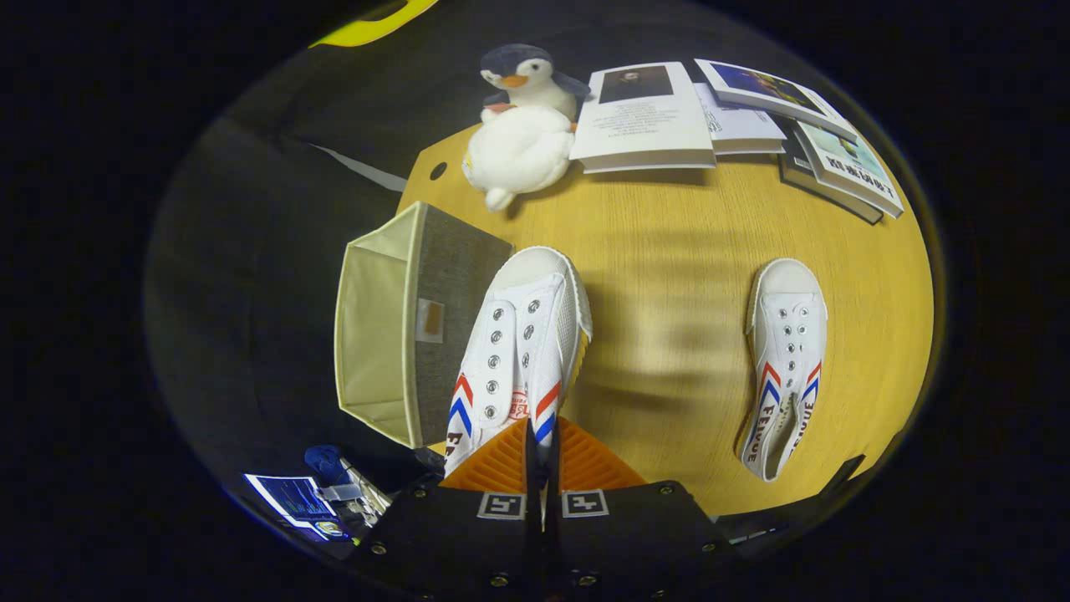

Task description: Open the storage box then place both shoes into the box .Put the left shoe in first, then the right shoe, with the right side of both shoes facing outward in a uniform manner.

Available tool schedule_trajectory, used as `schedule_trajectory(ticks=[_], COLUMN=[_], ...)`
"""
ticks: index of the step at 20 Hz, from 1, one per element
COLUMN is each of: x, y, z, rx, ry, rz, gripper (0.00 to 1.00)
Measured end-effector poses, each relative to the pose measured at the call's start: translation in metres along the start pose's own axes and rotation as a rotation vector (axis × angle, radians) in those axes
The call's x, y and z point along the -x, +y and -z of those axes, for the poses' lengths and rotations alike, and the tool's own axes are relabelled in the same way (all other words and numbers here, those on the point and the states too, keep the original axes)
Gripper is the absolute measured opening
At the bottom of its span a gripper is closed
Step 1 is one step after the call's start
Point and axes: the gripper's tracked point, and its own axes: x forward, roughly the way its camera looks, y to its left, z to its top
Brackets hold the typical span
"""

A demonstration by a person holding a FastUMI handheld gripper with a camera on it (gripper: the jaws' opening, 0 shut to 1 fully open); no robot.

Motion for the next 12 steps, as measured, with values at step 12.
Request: schedule_trajectory(ticks=[12], x=[0.026], y=[0.129], z=[-0.038], rx=[0.203], ry=[-0.041], rz=[-0.093], gripper=[0.01])
